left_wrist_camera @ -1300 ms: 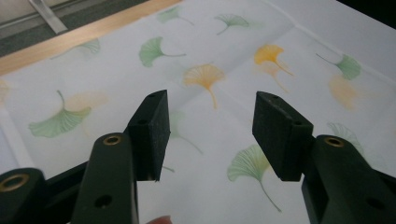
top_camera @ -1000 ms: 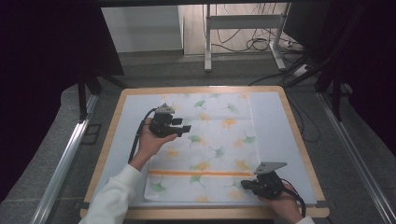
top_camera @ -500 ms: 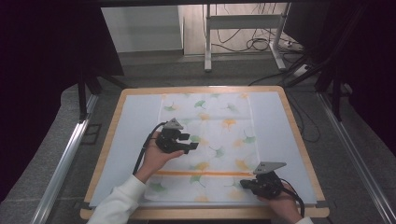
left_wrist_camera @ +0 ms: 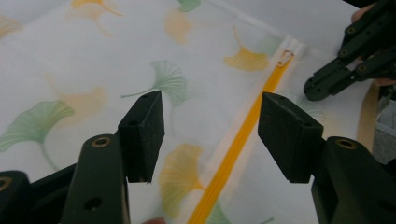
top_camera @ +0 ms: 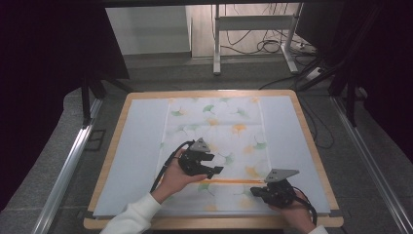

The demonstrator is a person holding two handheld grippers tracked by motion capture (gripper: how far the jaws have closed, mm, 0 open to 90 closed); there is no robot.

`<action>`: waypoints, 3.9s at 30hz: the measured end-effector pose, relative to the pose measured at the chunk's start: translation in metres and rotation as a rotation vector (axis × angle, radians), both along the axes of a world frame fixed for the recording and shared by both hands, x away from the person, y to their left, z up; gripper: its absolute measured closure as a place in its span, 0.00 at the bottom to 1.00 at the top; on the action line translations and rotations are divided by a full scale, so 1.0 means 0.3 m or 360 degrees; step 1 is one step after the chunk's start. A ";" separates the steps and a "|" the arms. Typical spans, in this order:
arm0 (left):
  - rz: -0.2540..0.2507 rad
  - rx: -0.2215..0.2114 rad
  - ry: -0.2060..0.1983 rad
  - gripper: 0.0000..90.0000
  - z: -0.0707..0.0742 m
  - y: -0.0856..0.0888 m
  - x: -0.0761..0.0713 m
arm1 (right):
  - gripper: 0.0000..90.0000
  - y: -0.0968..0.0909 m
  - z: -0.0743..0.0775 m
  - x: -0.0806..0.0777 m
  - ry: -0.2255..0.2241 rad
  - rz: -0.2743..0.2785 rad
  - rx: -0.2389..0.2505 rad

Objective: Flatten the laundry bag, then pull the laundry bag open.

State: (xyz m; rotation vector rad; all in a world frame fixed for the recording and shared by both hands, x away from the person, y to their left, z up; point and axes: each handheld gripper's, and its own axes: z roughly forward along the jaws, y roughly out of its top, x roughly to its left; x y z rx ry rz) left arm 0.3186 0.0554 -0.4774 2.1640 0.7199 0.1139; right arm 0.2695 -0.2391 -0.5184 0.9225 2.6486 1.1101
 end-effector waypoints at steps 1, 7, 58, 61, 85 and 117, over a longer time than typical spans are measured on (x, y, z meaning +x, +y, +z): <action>0.0000 0.0000 0.0000 0.45 0.000 0.000 0.000 | 0.98 0.000 0.000 0.000 0.0000 0.0000 0.0000; -0.0063 0.0019 -0.0004 0.46 -0.004 -0.043 -0.027 | 0.98 -0.039 0.017 0.008 -0.0014 -0.0091 0.0044; -0.0249 0.0052 0.0200 0.53 -0.069 -0.353 -0.013 | 0.98 -0.156 0.023 0.030 -0.0021 -0.0294 0.0000; -0.0289 0.0082 0.0228 0.57 -0.084 -0.389 -0.001 | 0.98 -0.149 0.016 0.026 -0.0009 -0.0277 -0.0023; -0.0382 0.0155 0.0295 0.79 -0.133 -0.450 0.054 | 0.98 -0.152 0.003 0.032 0.0034 -0.0274 -0.0042; -0.0465 0.0224 0.0179 1.00 -0.130 -0.504 0.059 | 0.98 -0.154 0.003 0.034 0.0041 -0.0270 -0.0042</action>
